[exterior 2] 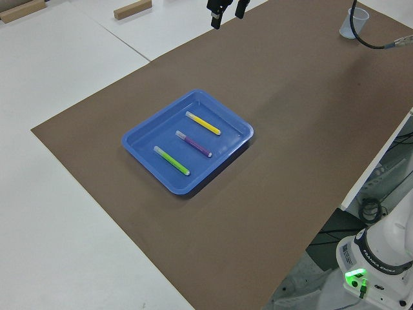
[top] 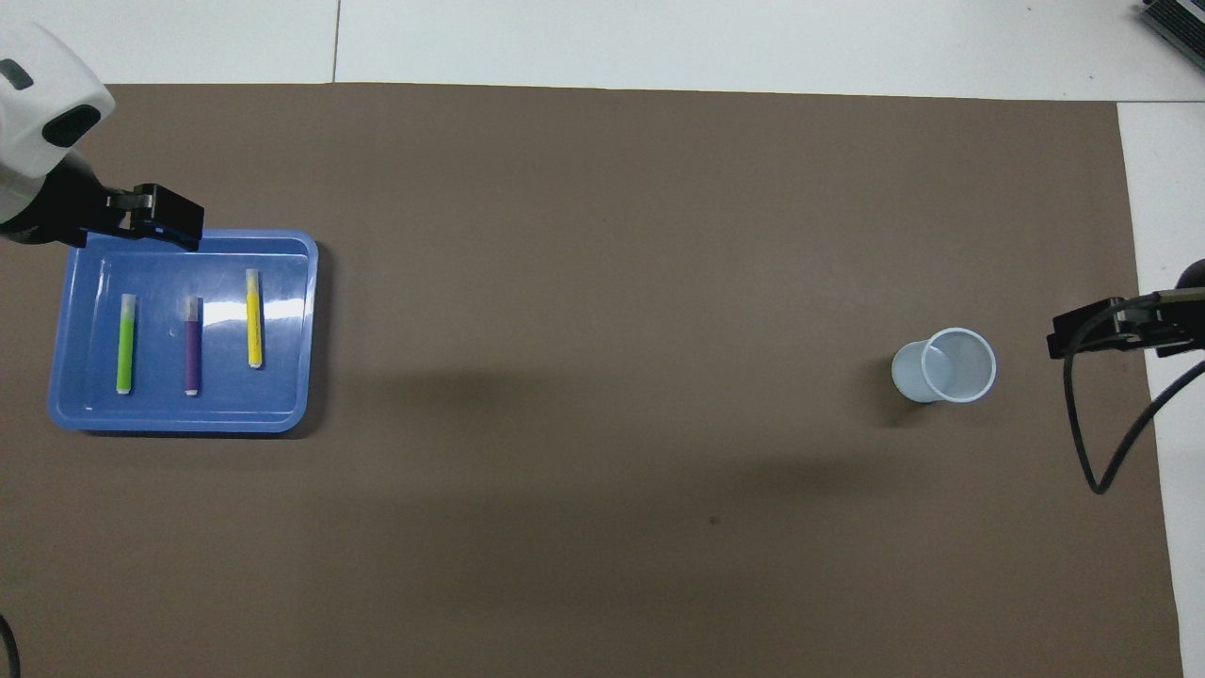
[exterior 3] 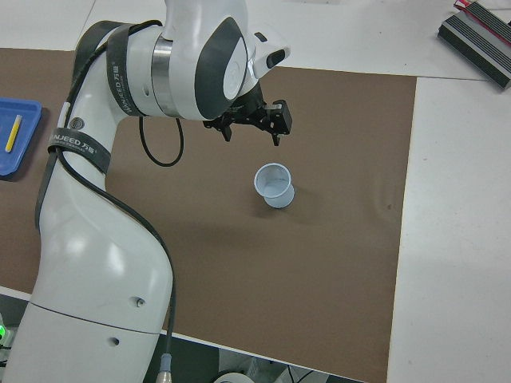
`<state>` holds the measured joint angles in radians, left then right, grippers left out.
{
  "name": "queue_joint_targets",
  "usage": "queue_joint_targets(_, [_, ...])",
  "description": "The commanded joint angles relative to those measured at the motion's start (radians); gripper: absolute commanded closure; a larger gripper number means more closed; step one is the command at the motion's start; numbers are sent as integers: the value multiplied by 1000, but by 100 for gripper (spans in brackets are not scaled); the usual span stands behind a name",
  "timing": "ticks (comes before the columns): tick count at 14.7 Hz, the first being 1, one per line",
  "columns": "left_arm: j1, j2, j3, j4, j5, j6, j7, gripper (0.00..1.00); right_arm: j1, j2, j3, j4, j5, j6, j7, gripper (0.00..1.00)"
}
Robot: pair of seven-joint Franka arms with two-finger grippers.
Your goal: Right arm passes pens to left for tray arrangement
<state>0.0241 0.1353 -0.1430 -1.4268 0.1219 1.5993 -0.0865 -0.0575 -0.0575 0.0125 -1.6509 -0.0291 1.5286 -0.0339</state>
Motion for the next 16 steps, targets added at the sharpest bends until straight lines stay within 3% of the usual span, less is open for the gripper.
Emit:
queue_joint_targets(1, [-46, -28, 82, -1, -33, -30, 2, 0, -18, -34, 12, -4, 12, -8, -15, 0])
queue_joint_targets(8, [-44, -68, 108, -32, -47, -27, 132, 0, -22, 2, 15, -17, 12, -7, -17, 0])
queue_joint_targets(16, [-67, -131, 129, -67, -79, -68, 143, 0, -18, -7, 17, -18, 12, -5, -17, 0])
